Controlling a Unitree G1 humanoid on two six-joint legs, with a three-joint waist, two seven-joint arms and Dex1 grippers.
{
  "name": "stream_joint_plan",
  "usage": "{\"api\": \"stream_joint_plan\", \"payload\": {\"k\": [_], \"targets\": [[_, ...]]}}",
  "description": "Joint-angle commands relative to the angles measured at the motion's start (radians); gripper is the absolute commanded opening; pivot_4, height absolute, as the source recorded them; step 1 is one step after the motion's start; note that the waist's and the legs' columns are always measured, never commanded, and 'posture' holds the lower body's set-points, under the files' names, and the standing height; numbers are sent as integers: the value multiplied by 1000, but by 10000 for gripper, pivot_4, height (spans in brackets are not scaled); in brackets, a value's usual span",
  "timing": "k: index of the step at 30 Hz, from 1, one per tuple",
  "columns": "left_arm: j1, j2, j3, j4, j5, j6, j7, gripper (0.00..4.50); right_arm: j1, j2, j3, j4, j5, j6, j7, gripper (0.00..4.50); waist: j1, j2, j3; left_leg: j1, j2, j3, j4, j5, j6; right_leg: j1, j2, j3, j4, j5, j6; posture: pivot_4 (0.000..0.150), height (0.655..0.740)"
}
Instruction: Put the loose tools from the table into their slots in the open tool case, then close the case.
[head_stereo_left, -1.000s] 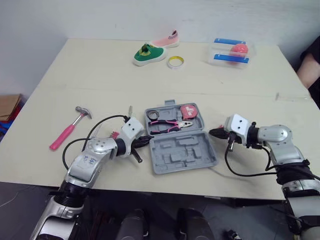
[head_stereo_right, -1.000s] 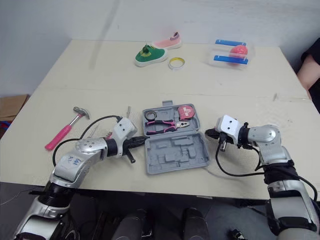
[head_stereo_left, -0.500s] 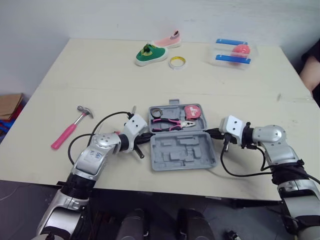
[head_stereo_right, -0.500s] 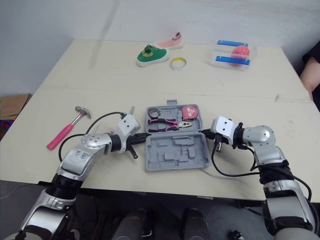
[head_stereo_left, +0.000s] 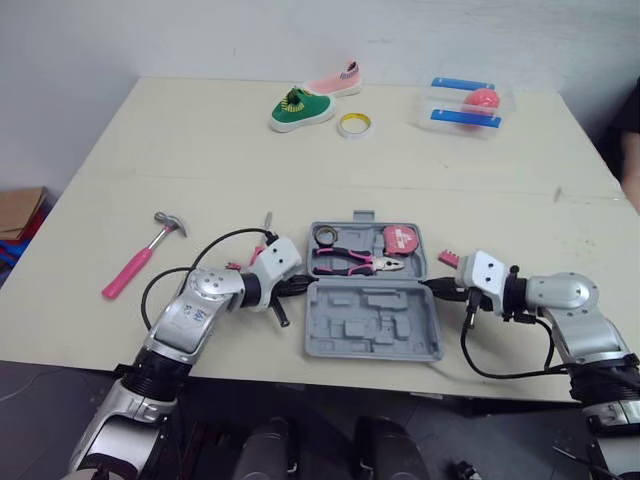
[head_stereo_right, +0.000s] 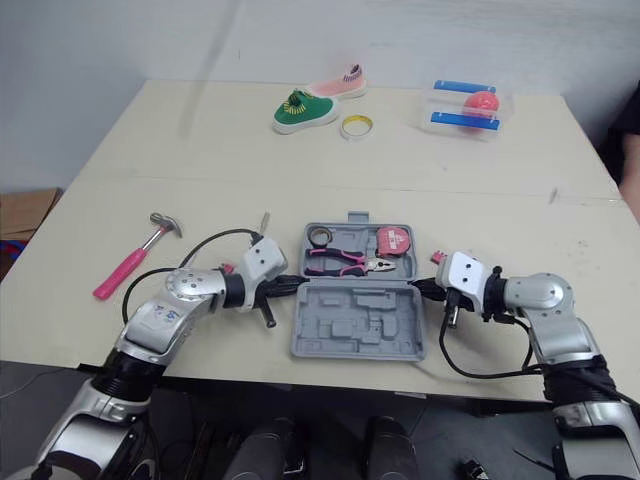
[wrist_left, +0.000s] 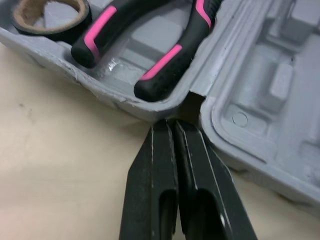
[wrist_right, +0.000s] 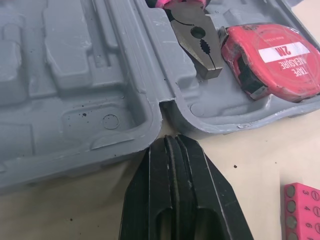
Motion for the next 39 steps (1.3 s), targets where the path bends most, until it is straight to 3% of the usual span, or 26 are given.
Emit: {"api": "stream_joint_plan", "payload": {"k": [1, 9, 14, 17, 19, 22, 24, 25, 28, 33, 39], "targets": [[-1, 32, -1, -64, -5, -6, -48, 890, 8, -44, -36, -20, 24, -2, 17, 0, 0, 0, 0, 0, 0, 0, 0, 0, 0, 0, 0, 0, 0, 0, 0, 1500, 7400], [2, 179, 80, -179, -32, -22, -142, 890, 60, -153, -147, 11, 102, -22, 77, 0, 0, 0, 0, -1, 0, 0, -1, 0, 0, 0, 0, 0, -1, 0, 0, 1500, 7400], [127, 288, 354, -141, -134, -182, -207, 890, 102, -206, -328, 56, 227, -31, 92, 0, -8, 0, 0, 1, 2, 2, -2, -1, 0, -1, -1, 2, -2, 0, 0, 1500, 7400], [247, 302, 590, -93, -257, -279, -281, 9351, 165, -254, -392, 104, 194, -85, 71, 9891, -6, 0, 0, 1, 5, 3, -2, -1, -1, -1, 0, 1, -3, 0, -1, 1500, 7400], [313, 305, 744, -5, -288, -345, -275, 18156, 219, -278, -445, 126, 193, -99, 54, 19743, -4, 0, 0, 1, 5, 3, -3, -3, -3, -1, 0, 1, -4, -1, -1, 1500, 7400], [419, 358, 888, 159, -256, -437, -275, 32374, 260, -303, -517, 209, 188, -152, 6, 36141, -4, 0, 0, 1, 6, 3, -3, -5, -2, -1, 0, 1, -5, -1, -2, 1500, 7400], [472, 408, 994, 314, -240, -500, -253, 40851, 276, -310, -568, 309, 221, -198, 36, 44764, -6, 0, 0, 1, 6, 5, -3, -6, -1, -2, -1, 2, -5, -1, -2, 1500, 7400], [489, 431, 1034, 384, -238, -527, -241, 44829, 278, -311, -587, 355, 239, -225, 60, 45000, -7, 0, 0, 2, 6, 6, -3, -9, -4, -3, -1, 2, -5, -1, -2, 1500, 7400], [512, 477, 1089, 534, -225, -601, -208, 44829, 277, -324, -618, 477, 247, -276, 81, 45000, -12, 0, 0, 1, 7, 7, -3, -13, -4, -4, -1, 3, -6, -1, -2, 1500, 7400], [532, 575, 1147, 837, -178, -707, -58, 44829, 291, -374, -626, 714, 180, -381, -80, 45000, -15, 0, 0, 1, 7, 9, -6, -13, -7, -9, -2, 5, -6, -1, -3, 1500, 7400], [526, 591, 1117, 881, -199, -746, -68, 44829, 230, -340, -597, 760, 200, -447, -15, 45000, -35, 0, 0, 1, 8, 13, -5, -14, -9, -10, -2, 6, -4, -2, -4, 1500, 7400]]}}
